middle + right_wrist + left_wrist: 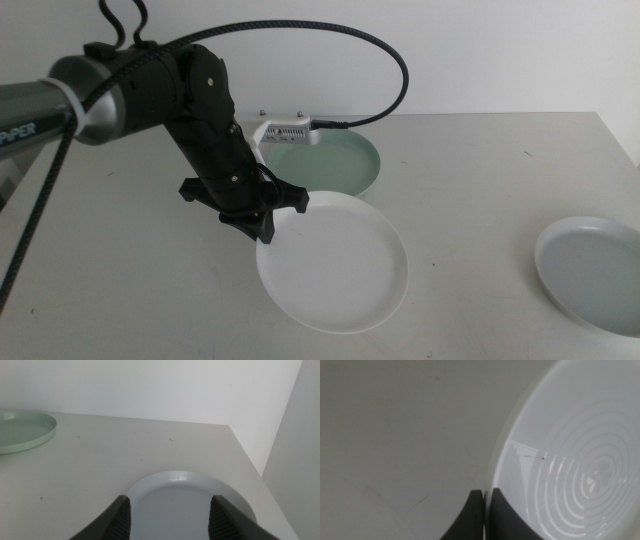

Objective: Stack the three bowls on top of each other.

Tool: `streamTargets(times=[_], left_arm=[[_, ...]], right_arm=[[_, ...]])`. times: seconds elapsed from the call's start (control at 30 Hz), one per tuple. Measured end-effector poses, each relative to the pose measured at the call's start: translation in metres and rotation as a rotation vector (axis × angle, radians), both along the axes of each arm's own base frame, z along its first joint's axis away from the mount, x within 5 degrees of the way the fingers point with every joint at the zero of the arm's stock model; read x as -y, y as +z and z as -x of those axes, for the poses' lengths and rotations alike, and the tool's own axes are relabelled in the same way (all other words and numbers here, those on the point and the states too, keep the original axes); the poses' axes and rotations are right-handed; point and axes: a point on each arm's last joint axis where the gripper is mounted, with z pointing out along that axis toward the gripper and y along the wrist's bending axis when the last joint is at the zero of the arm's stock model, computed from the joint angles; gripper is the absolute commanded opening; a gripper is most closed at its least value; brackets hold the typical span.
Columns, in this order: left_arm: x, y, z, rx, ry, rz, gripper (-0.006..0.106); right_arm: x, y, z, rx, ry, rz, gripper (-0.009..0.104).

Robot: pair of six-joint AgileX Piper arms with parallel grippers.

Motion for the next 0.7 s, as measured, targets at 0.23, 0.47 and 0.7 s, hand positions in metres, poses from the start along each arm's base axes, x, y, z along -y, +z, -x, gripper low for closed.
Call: streamTargets(times=[0.23,0.47,0.7], left_arm=[[0.023,-0.028,-0.003,-0.027,-0.013,0.025,0.000],[0.028,-0.047,-0.008,-0.050,-0.003,0.024,0.000],[0.029,-0.061,-0.011,-0.070,-0.002,0.008,0.007]], right_arm=[[0.000,0.000,0.000,0.000,0.000,0.000,0.041],[0.000,0.000,0.000,0.000,0.000,0.000,0.041],[0.000,0.000,0.000,0.000,0.000,0.000,0.041]])
